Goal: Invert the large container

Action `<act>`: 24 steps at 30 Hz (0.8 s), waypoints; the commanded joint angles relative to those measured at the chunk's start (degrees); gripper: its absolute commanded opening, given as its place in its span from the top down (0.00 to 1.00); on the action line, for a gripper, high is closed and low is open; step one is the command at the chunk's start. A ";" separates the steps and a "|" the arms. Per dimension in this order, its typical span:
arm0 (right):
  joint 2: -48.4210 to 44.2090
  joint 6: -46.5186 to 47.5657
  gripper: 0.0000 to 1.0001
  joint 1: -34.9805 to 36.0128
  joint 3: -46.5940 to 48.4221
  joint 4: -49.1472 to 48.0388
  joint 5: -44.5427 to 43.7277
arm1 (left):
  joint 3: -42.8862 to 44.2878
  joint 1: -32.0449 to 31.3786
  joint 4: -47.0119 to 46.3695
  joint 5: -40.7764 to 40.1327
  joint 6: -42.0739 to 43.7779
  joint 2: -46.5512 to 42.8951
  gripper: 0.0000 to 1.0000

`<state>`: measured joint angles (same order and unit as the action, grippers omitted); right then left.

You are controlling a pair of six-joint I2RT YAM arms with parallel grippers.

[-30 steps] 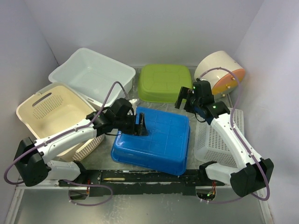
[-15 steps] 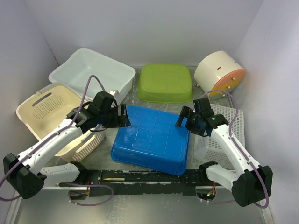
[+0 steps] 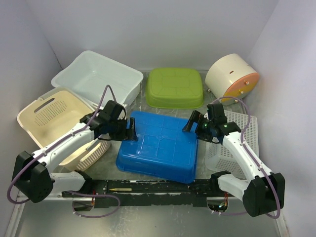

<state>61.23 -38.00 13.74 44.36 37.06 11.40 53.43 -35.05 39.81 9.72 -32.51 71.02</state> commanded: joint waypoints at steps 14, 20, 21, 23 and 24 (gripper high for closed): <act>3.26 -3.60 0.00 0.05 -0.14 -5.35 -2.67 | 1.62 -0.88 -8.81 10.29 2.19 4.39 0.14; 1.22 -1.78 0.00 0.03 0.19 -2.52 -8.34 | 1.62 -7.08 -12.11 9.47 -0.69 5.64 0.14; 1.11 -1.55 0.00 0.06 0.66 -2.13 -8.93 | 1.53 -8.80 -13.25 9.24 -1.46 6.08 0.14; 1.12 -1.35 0.00 0.01 1.49 -1.24 -10.39 | 1.00 -10.51 -14.89 9.18 -2.62 6.81 0.14; 1.16 -1.25 0.00 0.04 1.86 -0.97 -10.87 | 0.83 -10.99 -15.56 9.14 -3.06 7.15 0.14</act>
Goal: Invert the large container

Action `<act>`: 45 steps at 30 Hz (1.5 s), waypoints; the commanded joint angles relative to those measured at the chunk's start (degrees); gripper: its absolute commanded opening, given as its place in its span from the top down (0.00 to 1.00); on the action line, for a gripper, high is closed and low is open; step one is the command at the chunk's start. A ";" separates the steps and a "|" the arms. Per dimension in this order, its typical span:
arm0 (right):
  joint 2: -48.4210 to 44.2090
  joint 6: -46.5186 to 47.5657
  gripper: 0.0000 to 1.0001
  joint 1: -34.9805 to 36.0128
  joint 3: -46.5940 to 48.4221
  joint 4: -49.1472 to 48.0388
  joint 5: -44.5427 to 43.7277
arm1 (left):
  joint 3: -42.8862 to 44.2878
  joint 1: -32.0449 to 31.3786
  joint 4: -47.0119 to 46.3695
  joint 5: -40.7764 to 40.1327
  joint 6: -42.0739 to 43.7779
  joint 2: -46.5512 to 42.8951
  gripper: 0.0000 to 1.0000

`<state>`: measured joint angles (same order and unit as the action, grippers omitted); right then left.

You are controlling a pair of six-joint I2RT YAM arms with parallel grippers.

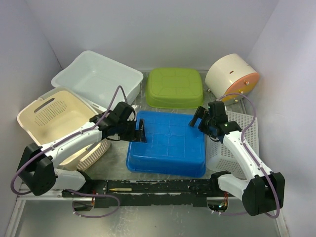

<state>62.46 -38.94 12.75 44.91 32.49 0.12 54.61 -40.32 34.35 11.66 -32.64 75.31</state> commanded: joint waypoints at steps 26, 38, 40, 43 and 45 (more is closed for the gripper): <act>-3.91 6.51 0.00 0.99 12.03 7.75 -6.84 | 6.47 -14.65 -2.63 -9.88 -9.29 2.84 0.13; -8.26 2.83 0.00 1.01 9.51 -5.62 -3.33 | 28.56 -5.44 19.47 -32.74 -10.35 2.19 0.12; -8.47 0.87 0.00 1.05 9.26 -7.51 -3.72 | 32.75 -4.71 22.76 -38.81 -11.30 1.94 0.13; -8.61 -1.15 0.00 1.10 8.29 -9.96 -5.71 | 36.58 4.61 25.33 -36.28 -6.03 2.50 0.02; -8.62 -1.23 0.00 1.14 7.44 -12.34 -5.57 | 36.82 14.85 25.65 -30.50 -2.57 3.65 0.02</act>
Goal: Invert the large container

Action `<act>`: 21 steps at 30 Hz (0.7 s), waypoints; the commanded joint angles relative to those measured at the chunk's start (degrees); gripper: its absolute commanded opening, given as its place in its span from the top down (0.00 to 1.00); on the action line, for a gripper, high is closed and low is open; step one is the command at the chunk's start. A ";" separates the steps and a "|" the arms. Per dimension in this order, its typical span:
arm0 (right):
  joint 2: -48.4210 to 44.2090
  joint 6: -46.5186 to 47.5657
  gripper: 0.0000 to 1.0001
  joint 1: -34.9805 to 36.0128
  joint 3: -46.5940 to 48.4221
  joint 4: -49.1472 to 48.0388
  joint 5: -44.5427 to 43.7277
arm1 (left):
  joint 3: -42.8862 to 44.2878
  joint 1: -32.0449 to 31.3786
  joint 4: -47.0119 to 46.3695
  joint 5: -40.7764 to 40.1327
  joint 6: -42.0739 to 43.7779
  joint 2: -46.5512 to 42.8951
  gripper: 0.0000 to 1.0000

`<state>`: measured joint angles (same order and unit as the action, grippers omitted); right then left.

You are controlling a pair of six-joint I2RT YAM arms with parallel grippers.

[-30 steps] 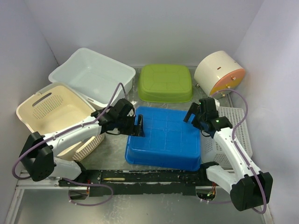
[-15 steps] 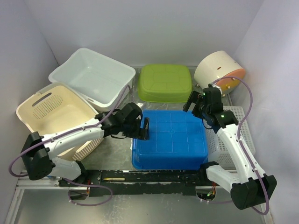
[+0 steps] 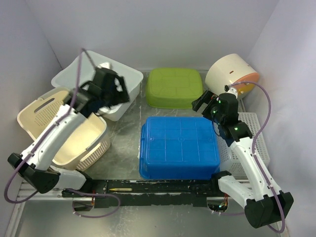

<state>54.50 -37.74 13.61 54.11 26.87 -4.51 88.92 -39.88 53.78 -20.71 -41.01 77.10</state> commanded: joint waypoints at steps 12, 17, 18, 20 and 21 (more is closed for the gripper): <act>0.72 -5.43 0.00 0.57 -2.67 -13.10 2.91 | -3.48 40.07 -4.76 11.08 14.80 6.55 0.01; 1.39 -3.83 0.00 0.60 -2.68 -13.00 1.76 | -7.77 41.37 -7.35 12.86 15.83 8.34 0.12; 2.62 -3.21 0.00 0.63 -1.73 -10.93 0.76 | -9.01 41.35 -8.49 14.12 16.44 8.35 0.13; 4.95 -1.52 0.00 0.51 0.67 -7.54 -1.93 | -10.56 41.36 -7.96 14.14 16.49 9.09 0.23; 6.14 -0.66 0.00 0.46 1.87 -6.41 -2.44 | -11.20 41.35 -7.53 14.21 16.37 9.13 0.26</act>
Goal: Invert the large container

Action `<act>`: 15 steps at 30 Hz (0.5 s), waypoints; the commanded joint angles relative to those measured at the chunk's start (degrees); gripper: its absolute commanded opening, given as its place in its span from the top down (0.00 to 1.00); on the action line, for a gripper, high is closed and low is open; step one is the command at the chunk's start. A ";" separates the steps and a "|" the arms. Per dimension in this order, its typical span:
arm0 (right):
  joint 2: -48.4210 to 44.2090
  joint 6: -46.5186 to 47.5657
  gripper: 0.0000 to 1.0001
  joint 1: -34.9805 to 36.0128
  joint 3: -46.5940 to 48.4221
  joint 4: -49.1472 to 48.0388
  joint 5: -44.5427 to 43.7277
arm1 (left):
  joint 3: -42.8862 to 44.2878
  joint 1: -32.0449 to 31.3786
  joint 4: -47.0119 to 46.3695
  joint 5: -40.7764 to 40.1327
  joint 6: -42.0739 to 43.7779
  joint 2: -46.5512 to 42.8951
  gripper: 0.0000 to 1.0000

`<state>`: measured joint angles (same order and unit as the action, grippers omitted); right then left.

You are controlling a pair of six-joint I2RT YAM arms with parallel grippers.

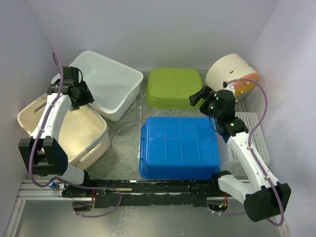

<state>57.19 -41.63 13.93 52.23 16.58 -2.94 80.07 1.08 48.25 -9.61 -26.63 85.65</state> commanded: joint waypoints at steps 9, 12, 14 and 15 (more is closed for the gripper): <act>6.26 5.85 0.00 0.04 4.78 4.14 -4.93 | -5.53 -0.62 -0.25 4.79 -0.46 -7.28 0.86; 7.85 6.49 0.00 0.01 4.80 3.90 -2.79 | -4.49 -2.55 0.81 6.11 -1.68 -11.44 0.92; 8.98 6.62 0.00 0.04 6.49 4.09 -2.02 | -2.98 -4.77 2.30 5.55 -3.35 -13.35 0.93; 9.38 6.64 0.00 0.04 6.64 3.99 -1.64 | -2.04 -5.82 3.22 5.09 -4.38 -14.00 0.93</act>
<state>64.93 -36.47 13.93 56.07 20.95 -5.58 73.73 -0.67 52.75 -7.18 -28.99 76.51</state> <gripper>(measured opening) 0.999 0.169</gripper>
